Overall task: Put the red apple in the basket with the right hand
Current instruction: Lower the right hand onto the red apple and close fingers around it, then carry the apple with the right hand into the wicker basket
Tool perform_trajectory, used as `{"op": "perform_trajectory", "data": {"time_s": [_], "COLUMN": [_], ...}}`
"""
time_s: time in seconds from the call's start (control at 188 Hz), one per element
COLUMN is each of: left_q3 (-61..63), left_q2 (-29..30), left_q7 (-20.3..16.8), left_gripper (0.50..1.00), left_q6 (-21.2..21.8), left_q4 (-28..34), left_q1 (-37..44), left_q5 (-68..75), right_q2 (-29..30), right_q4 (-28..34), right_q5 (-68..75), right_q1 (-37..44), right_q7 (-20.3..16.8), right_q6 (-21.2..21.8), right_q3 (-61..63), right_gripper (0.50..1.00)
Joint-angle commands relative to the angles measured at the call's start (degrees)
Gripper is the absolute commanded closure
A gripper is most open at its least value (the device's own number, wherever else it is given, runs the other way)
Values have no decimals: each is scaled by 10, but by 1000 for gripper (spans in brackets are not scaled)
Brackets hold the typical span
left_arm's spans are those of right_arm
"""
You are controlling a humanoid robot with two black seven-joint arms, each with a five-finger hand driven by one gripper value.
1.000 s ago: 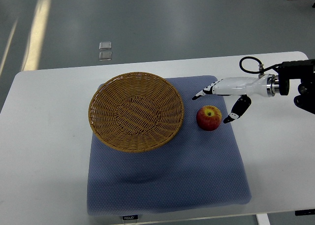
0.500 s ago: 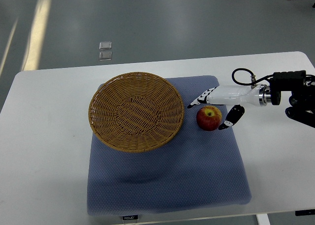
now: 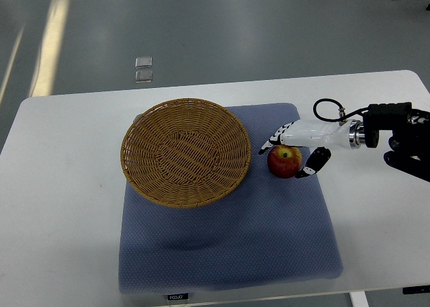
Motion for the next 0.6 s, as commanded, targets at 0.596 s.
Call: {"op": "perform_trajectory", "data": {"time_s": [0.596], "left_q3": [0], "left_q2": [0], "left_q7": [0], "left_gripper": [500], "left_q6": [0], "left_q4": [0], "left_q1": [0], "left_q5": [0], "right_q2": [-12], "right_q4": [-16], "right_q5": [8], "right_q1": [61], "right_q7": [1], "right_q6": [4], "right_q3": [2], "right_gripper": [754]}}
